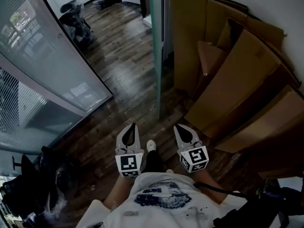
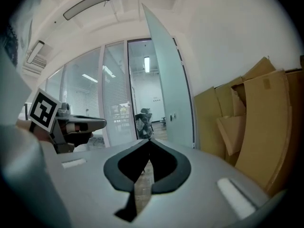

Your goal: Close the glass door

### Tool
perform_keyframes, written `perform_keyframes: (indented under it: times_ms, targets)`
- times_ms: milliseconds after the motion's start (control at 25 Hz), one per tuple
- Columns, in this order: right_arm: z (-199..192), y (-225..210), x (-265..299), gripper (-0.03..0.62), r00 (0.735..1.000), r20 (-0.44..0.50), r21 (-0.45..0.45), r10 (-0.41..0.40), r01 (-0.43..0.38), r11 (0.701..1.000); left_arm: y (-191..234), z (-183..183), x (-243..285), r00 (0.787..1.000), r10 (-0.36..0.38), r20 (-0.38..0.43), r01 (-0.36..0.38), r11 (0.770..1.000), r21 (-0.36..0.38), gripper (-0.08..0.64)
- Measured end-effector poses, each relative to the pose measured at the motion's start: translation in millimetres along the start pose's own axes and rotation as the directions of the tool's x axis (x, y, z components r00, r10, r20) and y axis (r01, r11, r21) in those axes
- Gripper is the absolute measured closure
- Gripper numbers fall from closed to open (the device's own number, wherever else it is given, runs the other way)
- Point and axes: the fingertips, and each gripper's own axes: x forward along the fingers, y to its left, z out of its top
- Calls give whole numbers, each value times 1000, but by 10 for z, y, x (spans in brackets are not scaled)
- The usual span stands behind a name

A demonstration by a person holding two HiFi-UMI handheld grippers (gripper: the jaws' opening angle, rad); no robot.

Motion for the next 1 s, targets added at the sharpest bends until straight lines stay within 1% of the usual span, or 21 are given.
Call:
perform_keyframes:
  times_ms: [160, 320, 560, 720, 880, 1000]
  targets:
    - [261, -170, 437, 584, 999, 10, -12, -30, 30, 999, 288, 198, 465, 999, -18, 27, 18, 1000, -8, 557]
    - [527, -189, 813, 585, 998, 37, -18, -48, 49, 999, 522, 333, 806, 998, -43, 43, 44, 999, -6, 557]
    - [632, -320, 1236, 584, 997, 41, -12, -65, 66, 998, 664, 381, 1181, 996, -76, 46, 76, 997, -9, 557]
    - [689, -398, 1398, 584, 995, 49, -9, -82, 82, 997, 734, 392, 1347, 994, -96, 49, 97, 995, -5, 557]
    - [736, -483, 1442, 584, 994, 69, 21, -88, 87, 996, 729, 429, 1476, 992, -116, 54, 117, 993, -6, 557]
    - [765, -577, 1458, 584, 993, 74, 27, -88, 86, 996, 699, 433, 1553, 991, -125, 53, 126, 992, -12, 557]
